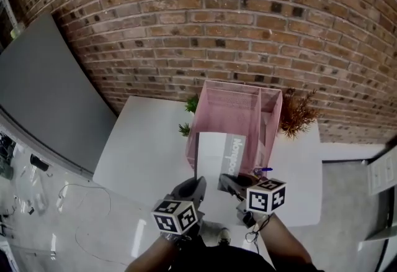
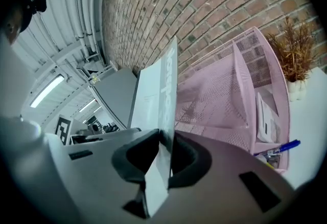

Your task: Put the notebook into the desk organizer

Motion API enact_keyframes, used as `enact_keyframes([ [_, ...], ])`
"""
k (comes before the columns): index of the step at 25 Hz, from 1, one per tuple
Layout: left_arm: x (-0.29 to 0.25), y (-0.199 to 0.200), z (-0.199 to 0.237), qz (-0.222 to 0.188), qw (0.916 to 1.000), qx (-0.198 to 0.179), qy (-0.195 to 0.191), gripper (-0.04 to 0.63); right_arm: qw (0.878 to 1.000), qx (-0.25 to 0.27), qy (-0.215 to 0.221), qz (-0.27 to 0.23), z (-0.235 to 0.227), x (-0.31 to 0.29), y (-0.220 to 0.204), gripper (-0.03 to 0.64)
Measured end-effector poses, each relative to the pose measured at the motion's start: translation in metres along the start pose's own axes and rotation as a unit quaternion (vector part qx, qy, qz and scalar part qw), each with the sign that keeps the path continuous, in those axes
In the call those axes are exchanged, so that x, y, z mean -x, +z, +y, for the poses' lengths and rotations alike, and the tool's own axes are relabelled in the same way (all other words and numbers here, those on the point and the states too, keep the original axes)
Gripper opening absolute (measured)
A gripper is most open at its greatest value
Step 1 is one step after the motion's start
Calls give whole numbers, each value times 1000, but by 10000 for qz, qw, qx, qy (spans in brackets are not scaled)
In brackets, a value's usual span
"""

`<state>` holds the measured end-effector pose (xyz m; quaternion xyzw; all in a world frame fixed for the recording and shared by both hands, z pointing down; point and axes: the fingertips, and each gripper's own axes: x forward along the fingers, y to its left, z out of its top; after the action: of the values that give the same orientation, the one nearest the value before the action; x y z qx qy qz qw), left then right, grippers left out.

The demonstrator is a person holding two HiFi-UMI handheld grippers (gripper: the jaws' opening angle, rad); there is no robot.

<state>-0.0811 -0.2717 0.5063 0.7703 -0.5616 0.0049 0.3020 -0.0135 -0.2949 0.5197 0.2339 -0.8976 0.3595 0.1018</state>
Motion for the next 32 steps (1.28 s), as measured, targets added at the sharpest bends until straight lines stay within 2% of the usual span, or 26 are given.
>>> enact_keyframes([
  [4, -7, 9, 10, 41, 9999, 16, -165, 26, 9998, -99, -144, -72, -1, -8, 2, 72],
  [10, -17, 19, 19, 78, 9980, 339, -528, 25, 9980, -459, -364, -249, -9, -11, 3, 98],
  [19, -29, 35, 30, -2, 9956, 532, -777, 15, 9927, -818, -769, -430, -19, -10, -5, 129],
  [25, -34, 43, 34, 0, 9955, 425, -851, 15, 9869, -1205, -850, -650, -24, -7, -10, 129],
  [32, -37, 45, 34, 29, 9950, 345, -932, 15, 9805, -1626, -731, -829, -20, -11, -19, 130],
])
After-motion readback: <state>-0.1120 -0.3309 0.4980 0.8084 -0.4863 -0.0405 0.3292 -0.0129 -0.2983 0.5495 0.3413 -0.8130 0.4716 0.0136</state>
